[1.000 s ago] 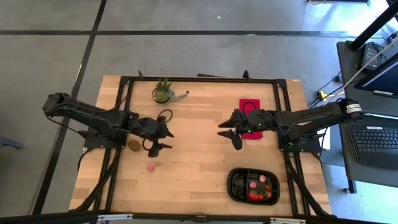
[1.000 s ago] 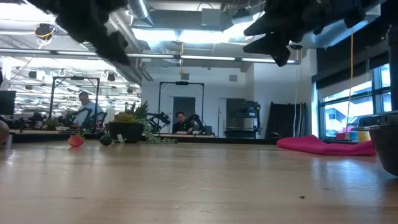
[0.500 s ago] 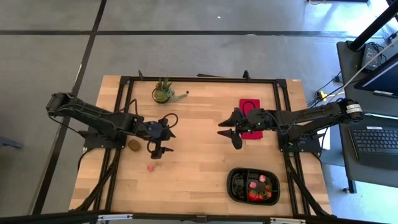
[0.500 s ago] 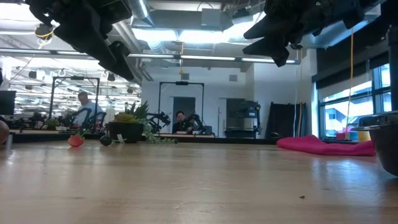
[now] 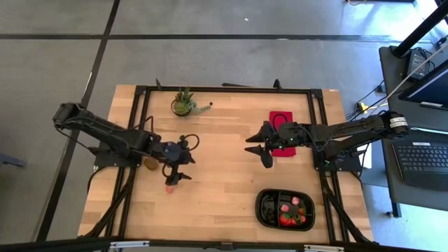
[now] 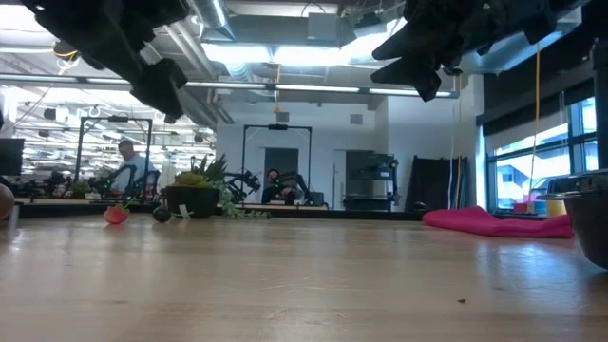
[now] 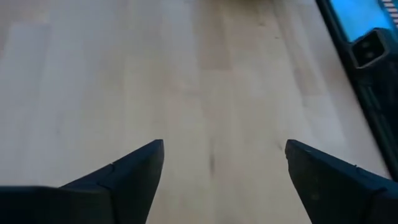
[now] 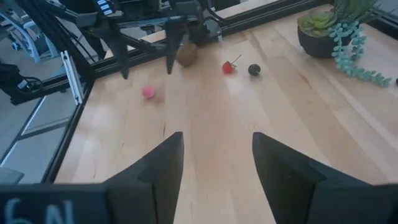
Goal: Pick and placing Produce into tupperware
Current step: Put the peach into the right of the black bin
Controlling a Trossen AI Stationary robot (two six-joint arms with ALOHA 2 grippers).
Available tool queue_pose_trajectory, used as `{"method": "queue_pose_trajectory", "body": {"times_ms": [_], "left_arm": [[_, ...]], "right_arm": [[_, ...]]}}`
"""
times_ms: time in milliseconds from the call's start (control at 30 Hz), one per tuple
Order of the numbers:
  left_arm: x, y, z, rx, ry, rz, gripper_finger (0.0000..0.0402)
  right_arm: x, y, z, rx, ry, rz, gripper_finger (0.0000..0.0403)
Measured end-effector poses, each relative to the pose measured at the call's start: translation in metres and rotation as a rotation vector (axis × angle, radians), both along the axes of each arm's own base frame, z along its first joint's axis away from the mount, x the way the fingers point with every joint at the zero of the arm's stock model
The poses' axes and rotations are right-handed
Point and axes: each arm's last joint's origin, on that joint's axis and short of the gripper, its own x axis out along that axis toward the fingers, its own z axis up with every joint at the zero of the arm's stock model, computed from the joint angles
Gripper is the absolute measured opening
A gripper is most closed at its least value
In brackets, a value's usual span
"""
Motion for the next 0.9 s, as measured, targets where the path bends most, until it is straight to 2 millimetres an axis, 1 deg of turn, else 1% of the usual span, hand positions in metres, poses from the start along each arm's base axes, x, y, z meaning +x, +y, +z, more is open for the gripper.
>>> {"method": "queue_pose_trajectory", "body": {"times_ms": [133,267,367,467,600,733,900], "left_arm": [[-0.005,-0.012,-0.001,-0.053,0.028,-0.001,0.0316],[-0.015,-0.027,-0.005,-0.073,0.101,0.020,0.0306],[-0.025,-0.033,-0.010,-0.078,0.184,0.135,0.0300],[-0.034,-0.039,-0.014,-0.156,0.274,0.264,0.0295],[-0.044,-0.047,-0.018,-0.202,0.354,0.347,0.0294],[-0.044,-0.054,-0.026,-0.225,0.406,0.410,0.0294],[-0.040,-0.061,-0.042,-0.238,0.505,0.504,0.0294]], "right_arm": [[0.000,0.000,0.000,-0.003,0.000,0.001,0.0193],[0.000,0.000,0.000,-0.003,0.000,0.001,0.0193],[0.000,0.000,0.000,-0.003,0.000,0.001,0.0193],[0.000,0.000,0.000,-0.002,0.000,0.001,0.0193],[0.000,0.000,0.000,-0.002,-0.001,0.000,0.0193],[0.000,0.000,0.000,-0.002,-0.001,0.001,0.0193],[0.000,0.000,0.000,-0.002,-0.002,0.000,0.0193]]}}
